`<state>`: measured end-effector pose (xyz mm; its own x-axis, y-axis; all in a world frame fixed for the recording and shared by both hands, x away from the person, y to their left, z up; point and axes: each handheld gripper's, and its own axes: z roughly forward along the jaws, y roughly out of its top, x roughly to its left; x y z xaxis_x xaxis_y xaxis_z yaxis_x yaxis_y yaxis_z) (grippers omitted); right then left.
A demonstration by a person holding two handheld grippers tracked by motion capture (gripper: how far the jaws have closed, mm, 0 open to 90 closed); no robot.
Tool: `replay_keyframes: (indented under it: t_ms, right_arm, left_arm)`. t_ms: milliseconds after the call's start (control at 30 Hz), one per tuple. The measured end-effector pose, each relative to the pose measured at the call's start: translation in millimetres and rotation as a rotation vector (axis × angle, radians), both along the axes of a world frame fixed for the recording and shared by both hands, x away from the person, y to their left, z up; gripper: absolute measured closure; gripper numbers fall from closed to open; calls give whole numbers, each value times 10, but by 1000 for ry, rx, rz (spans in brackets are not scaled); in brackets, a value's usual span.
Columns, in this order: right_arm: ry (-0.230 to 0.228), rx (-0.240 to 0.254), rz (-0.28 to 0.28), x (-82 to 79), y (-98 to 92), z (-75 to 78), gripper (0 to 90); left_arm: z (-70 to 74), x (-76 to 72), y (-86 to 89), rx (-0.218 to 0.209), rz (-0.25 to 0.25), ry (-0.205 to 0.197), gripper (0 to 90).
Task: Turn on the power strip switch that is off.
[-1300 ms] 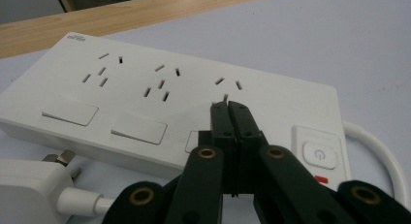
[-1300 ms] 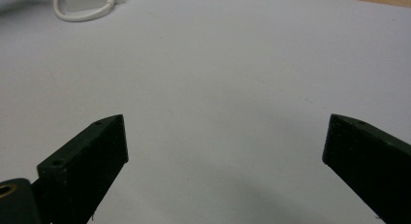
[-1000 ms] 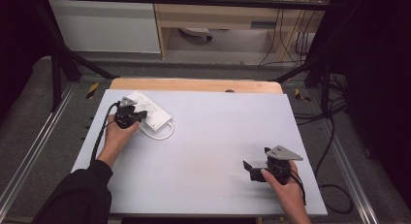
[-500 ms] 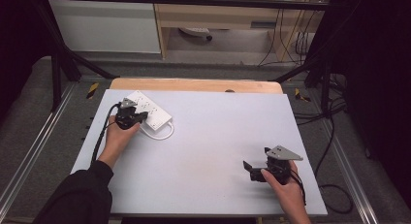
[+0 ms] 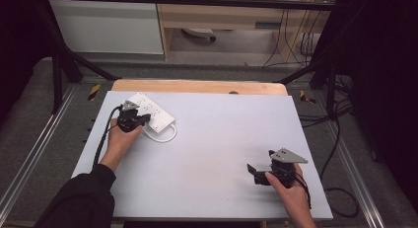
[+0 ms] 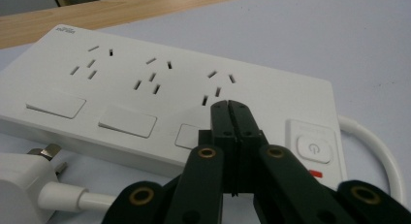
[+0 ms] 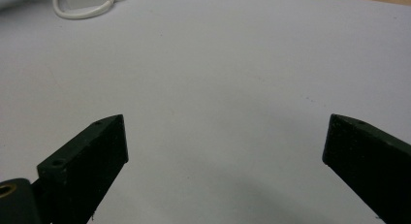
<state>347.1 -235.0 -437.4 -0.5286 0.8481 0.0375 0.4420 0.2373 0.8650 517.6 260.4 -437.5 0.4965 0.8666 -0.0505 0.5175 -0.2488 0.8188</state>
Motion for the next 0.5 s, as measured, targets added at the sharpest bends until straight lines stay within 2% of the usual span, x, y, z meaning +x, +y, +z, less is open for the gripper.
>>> replay_keyframes:
  t_ms: [500]
  right_arm:
    - [2, -2, 1, -1, 5, -1, 28]
  left_arm:
    - [-17, -8, 4, -11, 4, -6, 900]
